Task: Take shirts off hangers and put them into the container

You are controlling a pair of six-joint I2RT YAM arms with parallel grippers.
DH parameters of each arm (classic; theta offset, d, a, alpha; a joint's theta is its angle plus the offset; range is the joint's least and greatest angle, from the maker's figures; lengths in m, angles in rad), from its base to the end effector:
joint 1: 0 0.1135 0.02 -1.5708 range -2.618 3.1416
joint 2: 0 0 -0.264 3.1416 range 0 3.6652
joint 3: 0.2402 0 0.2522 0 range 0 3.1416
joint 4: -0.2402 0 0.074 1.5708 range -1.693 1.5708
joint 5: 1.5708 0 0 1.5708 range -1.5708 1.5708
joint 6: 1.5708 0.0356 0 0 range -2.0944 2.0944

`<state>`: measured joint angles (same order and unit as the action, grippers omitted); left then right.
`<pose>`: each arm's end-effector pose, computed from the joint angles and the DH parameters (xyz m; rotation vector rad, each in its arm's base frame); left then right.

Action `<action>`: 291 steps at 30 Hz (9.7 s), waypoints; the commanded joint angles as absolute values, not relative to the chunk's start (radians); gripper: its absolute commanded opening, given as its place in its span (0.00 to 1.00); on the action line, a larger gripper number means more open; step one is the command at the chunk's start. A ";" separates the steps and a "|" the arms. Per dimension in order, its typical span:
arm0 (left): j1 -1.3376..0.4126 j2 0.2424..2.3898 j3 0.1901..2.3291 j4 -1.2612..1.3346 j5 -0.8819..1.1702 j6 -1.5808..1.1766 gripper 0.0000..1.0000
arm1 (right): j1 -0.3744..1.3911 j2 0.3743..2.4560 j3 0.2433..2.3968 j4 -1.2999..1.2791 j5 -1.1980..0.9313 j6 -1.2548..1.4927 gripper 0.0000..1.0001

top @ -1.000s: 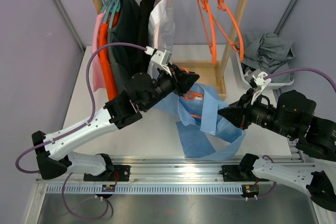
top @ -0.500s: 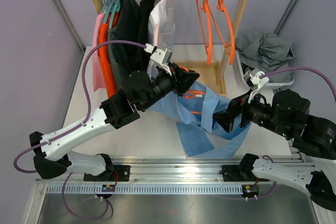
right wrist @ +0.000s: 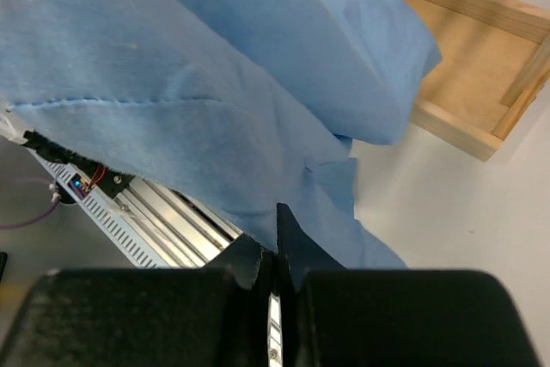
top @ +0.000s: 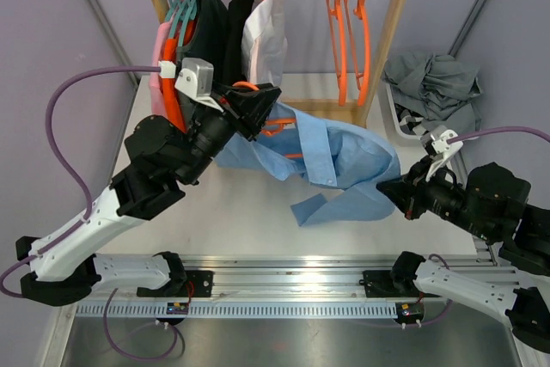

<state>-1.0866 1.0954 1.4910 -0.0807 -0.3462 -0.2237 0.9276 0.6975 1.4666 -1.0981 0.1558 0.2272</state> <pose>0.1058 -0.1752 0.5313 0.2577 1.3040 -0.9054 0.0376 0.0409 0.4613 -0.5649 1.8630 0.6317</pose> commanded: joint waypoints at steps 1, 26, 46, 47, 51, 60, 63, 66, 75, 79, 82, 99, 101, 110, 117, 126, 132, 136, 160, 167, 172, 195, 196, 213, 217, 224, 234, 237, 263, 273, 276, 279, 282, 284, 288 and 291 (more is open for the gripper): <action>-1.091 1.077 1.546 -0.023 -0.402 -0.190 0.21 | 0.930 0.670 1.460 -1.092 0.216 0.221 0.00; -1.092 0.939 1.436 -0.034 -0.474 -0.198 0.20 | 0.930 0.753 1.487 -1.247 0.826 0.393 0.00; -1.092 0.801 1.292 0.075 -0.241 -0.377 0.20 | 0.930 0.940 1.425 -1.324 0.950 0.505 0.00; -1.094 0.799 1.289 0.074 -0.238 -0.382 0.20 | 0.930 0.940 1.431 -1.316 0.940 0.499 0.00; -1.094 0.827 1.258 0.093 -0.172 -0.428 0.20 | 0.931 0.876 1.447 -1.192 0.798 0.418 0.48; -1.092 0.966 1.022 0.520 0.156 -0.773 0.19 | 0.930 0.779 1.578 -1.034 0.614 0.252 0.81; -1.092 0.996 0.964 0.626 0.172 -0.848 0.20 | 0.930 0.788 1.637 -1.039 0.563 0.224 0.82; -1.089 1.008 0.934 0.664 0.175 -0.876 0.20 | 0.931 0.785 1.681 -1.035 0.532 0.206 0.82; -1.074 1.055 0.974 0.451 0.071 -0.707 0.17 | 0.931 0.831 1.781 -1.091 0.428 0.187 0.84; -1.057 1.115 0.960 0.445 0.084 -0.670 0.10 | 0.931 0.848 1.842 -1.111 0.400 0.178 0.86; -1.040 1.071 0.846 0.596 0.061 -0.675 0.04 | 0.930 0.850 1.850 -1.118 0.400 0.175 0.86; -0.939 1.011 0.826 0.741 0.023 -0.998 0.00 | 0.931 0.859 1.796 -1.111 0.376 0.164 0.86; -0.960 1.055 0.992 0.461 0.040 -0.890 0.00 | 0.930 0.865 1.816 -1.117 0.374 0.158 0.86; -1.028 1.321 1.354 -0.076 0.288 -0.415 0.00 | 0.930 0.907 1.885 -1.187 0.397 0.144 0.94; -1.037 1.310 1.385 -0.222 0.314 -0.178 0.00 | 0.930 0.913 1.931 -1.213 0.390 0.140 0.95; -1.040 1.339 1.450 -0.224 0.293 -0.149 0.00 | 0.930 0.925 1.801 -1.183 0.195 0.178 0.95; -1.040 1.342 1.479 -0.218 0.302 -0.144 0.00 | 0.930 0.907 1.651 -1.129 0.057 0.244 0.92; -1.040 1.356 1.508 -0.230 0.295 -0.130 0.00 | 0.930 0.887 1.586 -1.108 -0.029 0.285 0.84; -1.060 1.353 1.601 -0.221 0.290 -0.218 0.99 | 0.930 0.853 1.548 -1.127 -0.037 0.296 0.00; -1.120 1.215 1.540 -0.216 0.212 -0.245 0.99 | 0.930 0.847 1.588 -1.137 0.026 0.282 0.00; -1.144 1.031 1.412 -0.224 -0.061 -0.236 0.99 | 0.930 0.842 1.644 -1.134 0.060 0.261 0.00; -1.150 0.752 1.160 -0.268 -0.293 -0.325 0.99 | 0.930 0.981 1.807 -0.740 0.626 0.049 0.00; -1.150 0.747 1.154 -0.270 -0.295 -0.327 0.99 | 0.930 1.003 1.807 -0.723 0.647 0.052 0.00; -1.150 0.627 1.069 -0.281 -0.339 -0.351 0.99 | 0.930 1.338 2.069 -0.701 0.896 0.123 0.00; -1.150 0.627 1.062 -0.272 -0.341 -0.353 0.99 | 0.931 1.367 2.097 -0.683 0.852 0.123 0.00; -1.150 0.632 1.049 -0.256 -0.339 -0.354 0.99 | 0.931 1.463 2.184 -0.647 0.828 0.103 0.00; -1.152 0.606 1.028 -0.244 -0.325 -0.377 0.99 | 0.931 1.586 2.234 -0.592 0.839 0.014 0.00; -1.150 0.597 1.017 -0.242 -0.321 -0.383 0.99 | 0.930 1.609 2.233 -0.565 0.851 -0.037 0.00; -1.150 0.604 1.019 -0.236 -0.316 -0.385 0.99 | 0.612 1.729 2.283 -0.623 0.545 -0.011 0.00; -1.151 0.604 1.022 -0.241 -0.325 -0.384 0.99 | 0.598 1.684 2.152 -0.635 0.426 0.032 0.00; -1.150 0.609 1.020 -0.238 -0.325 -0.382 0.99 | 0.598 1.658 2.114 -0.635 0.443 0.031 0.00; -1.150 0.612 1.022 -0.236 -0.322 -0.380 0.99 | 0.598 1.649 2.111 -0.661 0.471 0.037 0.00; -1.151 0.614 1.022 -0.232 -0.319 -0.379 0.99 | 0.598 1.626 2.099 -0.686 0.479 0.046 0.54; -1.150 0.614 1.022 -0.232 -0.316 -0.379 0.99 | 0.598 1.583 2.080 -0.699 0.473 0.049 0.65; -1.150 0.612 1.023 -0.241 -0.318 -0.383 0.99 | 0.624 1.430 1.990 -0.695 0.391 0.077 0.81; -1.151 0.612 1.016 -0.247 -0.331 -0.383 0.99 | 0.713 1.263 1.826 -0.660 0.344 0.103 0.85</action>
